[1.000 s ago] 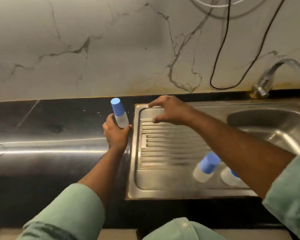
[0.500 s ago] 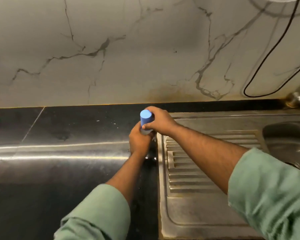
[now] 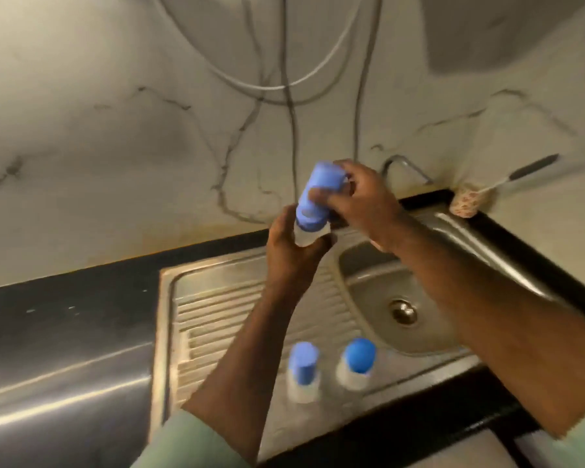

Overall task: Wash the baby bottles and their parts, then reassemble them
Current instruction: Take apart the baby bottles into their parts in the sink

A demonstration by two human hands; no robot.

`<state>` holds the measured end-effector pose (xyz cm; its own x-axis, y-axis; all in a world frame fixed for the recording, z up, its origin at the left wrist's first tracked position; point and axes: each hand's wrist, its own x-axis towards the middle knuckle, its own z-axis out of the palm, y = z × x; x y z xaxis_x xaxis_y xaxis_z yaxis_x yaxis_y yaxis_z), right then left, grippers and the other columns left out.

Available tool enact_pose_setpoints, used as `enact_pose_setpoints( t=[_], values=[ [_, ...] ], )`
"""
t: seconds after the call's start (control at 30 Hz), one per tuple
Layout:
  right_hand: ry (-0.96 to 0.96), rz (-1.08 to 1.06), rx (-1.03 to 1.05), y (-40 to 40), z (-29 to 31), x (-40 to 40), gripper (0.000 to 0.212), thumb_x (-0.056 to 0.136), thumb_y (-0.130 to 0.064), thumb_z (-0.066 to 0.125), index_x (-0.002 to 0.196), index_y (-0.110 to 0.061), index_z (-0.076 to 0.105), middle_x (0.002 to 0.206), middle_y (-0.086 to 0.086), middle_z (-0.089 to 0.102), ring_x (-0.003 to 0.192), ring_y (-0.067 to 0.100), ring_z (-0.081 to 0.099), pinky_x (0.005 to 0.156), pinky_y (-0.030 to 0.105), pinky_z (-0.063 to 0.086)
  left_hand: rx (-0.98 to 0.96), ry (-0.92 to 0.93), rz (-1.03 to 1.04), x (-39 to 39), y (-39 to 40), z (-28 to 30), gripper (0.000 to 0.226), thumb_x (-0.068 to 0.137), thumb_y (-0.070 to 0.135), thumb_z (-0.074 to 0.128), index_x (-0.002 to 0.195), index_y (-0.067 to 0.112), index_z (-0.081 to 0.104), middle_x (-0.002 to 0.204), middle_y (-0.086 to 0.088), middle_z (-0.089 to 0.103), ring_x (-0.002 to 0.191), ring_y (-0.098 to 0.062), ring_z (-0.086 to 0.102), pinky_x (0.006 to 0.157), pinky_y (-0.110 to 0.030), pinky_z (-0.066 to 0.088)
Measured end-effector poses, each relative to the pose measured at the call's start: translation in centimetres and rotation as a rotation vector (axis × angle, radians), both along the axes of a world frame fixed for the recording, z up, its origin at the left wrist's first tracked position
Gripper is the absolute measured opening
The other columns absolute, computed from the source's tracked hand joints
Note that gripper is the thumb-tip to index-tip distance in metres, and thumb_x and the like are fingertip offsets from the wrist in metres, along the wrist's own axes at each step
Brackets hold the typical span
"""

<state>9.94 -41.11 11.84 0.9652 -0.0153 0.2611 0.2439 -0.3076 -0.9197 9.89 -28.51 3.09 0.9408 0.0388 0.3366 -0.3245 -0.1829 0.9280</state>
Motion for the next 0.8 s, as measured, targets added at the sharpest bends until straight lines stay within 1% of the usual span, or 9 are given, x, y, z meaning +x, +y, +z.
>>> enact_pose_setpoints(
  t=[0.07, 0.13, 0.27, 0.37, 0.43, 0.5, 0.6, 0.73, 0.8],
  values=[
    [0.001, -0.070, 0.057, -6.2, 0.4, -2.2, 0.035, 0.079, -0.025, 0.078, 0.107, -0.021, 0.058, 0.090, 0.012, 0.068, 0.083, 0.028, 0.070, 0.069, 0.049, 0.060, -0.054, 0.002, -0.069, -2.0, -6.3, 0.2, 0.050, 0.074, 0.004, 0.086, 0.114, 0.023, 0.062, 0.106, 0.009, 0.070, 0.098, 0.003, 0.063, 0.083, -0.018, 0.047],
    [0.036, -0.071, 0.056, -11.3, 0.3, -3.7, 0.038, 0.078, -0.025, 0.079, 0.109, -0.020, 0.059, 0.096, 0.018, 0.068, 0.089, 0.038, 0.068, 0.072, 0.053, 0.059, -0.080, 0.008, -0.080, -3.5, -11.5, 0.0, 0.052, 0.074, 0.004, 0.086, 0.114, 0.026, 0.062, 0.103, 0.014, 0.069, 0.093, 0.009, 0.062, 0.080, -0.009, 0.044],
    [0.118, -0.075, 0.375, -19.9, -1.4, -5.1, 0.028, 0.082, -0.019, 0.074, 0.106, -0.020, 0.059, 0.096, 0.009, 0.068, 0.086, 0.024, 0.069, 0.074, 0.045, 0.059, -0.037, 0.076, -0.092, -4.9, -19.5, -1.5, 0.060, 0.073, 0.007, 0.088, 0.125, 0.019, 0.059, 0.111, 0.006, 0.069, 0.103, -0.011, 0.065, 0.090, -0.026, 0.050],
    [0.158, -0.095, 0.634, -24.9, -3.8, -4.4, 0.015, 0.086, -0.011, 0.068, 0.098, -0.015, 0.060, 0.086, 0.005, 0.067, 0.083, 0.022, 0.068, 0.069, 0.034, 0.057, 0.021, 0.127, -0.055, -4.6, -23.1, -3.9, 0.057, 0.073, 0.012, 0.087, 0.119, 0.029, 0.057, 0.099, 0.021, 0.063, 0.089, 0.012, 0.059, 0.077, -0.006, 0.044],
    [0.203, -0.145, 0.620, -28.4, -6.2, -3.2, 0.018, 0.084, -0.004, 0.068, 0.098, -0.013, 0.062, 0.079, 0.001, 0.067, 0.076, 0.016, 0.066, 0.064, 0.027, 0.055, 0.006, 0.190, -0.045, -3.7, -25.2, -6.1, 0.055, 0.074, 0.009, 0.085, 0.114, 0.030, 0.055, 0.096, 0.022, 0.062, 0.083, 0.018, 0.057, 0.069, -0.001, 0.041],
    [0.301, -0.189, 0.411, -31.4, -9.1, -2.1, 0.029, 0.079, -0.008, 0.075, 0.102, -0.020, 0.060, 0.085, -0.002, 0.064, 0.071, 0.012, 0.065, 0.056, 0.022, 0.053, -0.023, 0.280, -0.060, -2.4, -26.9, -8.5, 0.053, 0.075, 0.009, 0.084, 0.113, 0.031, 0.055, 0.096, 0.016, 0.066, 0.083, 0.009, 0.062, 0.066, -0.006, 0.047],
    [0.446, -0.276, -0.103, -35.7, -14.2, 0.1, 0.047, 0.072, -0.027, 0.084, 0.107, -0.025, 0.053, 0.093, -0.007, 0.059, 0.069, 0.008, 0.063, 0.047, 0.016, 0.047, -0.016, 0.403, -0.084, -0.1, -29.5, -12.1, 0.052, 0.074, 0.013, 0.086, 0.112, 0.034, 0.057, 0.098, 0.013, 0.070, 0.085, -0.005, 0.066, 0.067, -0.016, 0.054],
    [0.699, -0.063, -0.754, -39.4, -20.3, 2.5, 0.035, 0.070, -0.032, 0.079, 0.099, -0.020, 0.066, 0.102, 0.002, 0.059, 0.093, 0.025, 0.064, 0.073, 0.028, 0.048, 0.020, 0.567, -0.060, 1.9, -31.8, -16.0, 0.044, 0.070, 0.017, 0.088, 0.098, 0.037, 0.060, 0.088, 0.015, 0.067, 0.070, 0.009, 0.064, 0.047, -0.006, 0.043],
    [0.751, 0.068, -1.062, -40.0, -23.0, 3.5, 0.039, 0.074, -0.031, 0.073, 0.111, -0.021, 0.064, 0.116, 0.004, 0.050, 0.103, 0.030, 0.059, 0.084, 0.035, 0.049, 0.082, 0.618, -0.058, 2.6, -32.5, -17.6, 0.046, 0.070, 0.013, 0.087, 0.091, 0.039, 0.055, 0.081, 0.018, 0.065, 0.063, 0.016, 0.059, 0.047, -0.004, 0.041]
  ],
)
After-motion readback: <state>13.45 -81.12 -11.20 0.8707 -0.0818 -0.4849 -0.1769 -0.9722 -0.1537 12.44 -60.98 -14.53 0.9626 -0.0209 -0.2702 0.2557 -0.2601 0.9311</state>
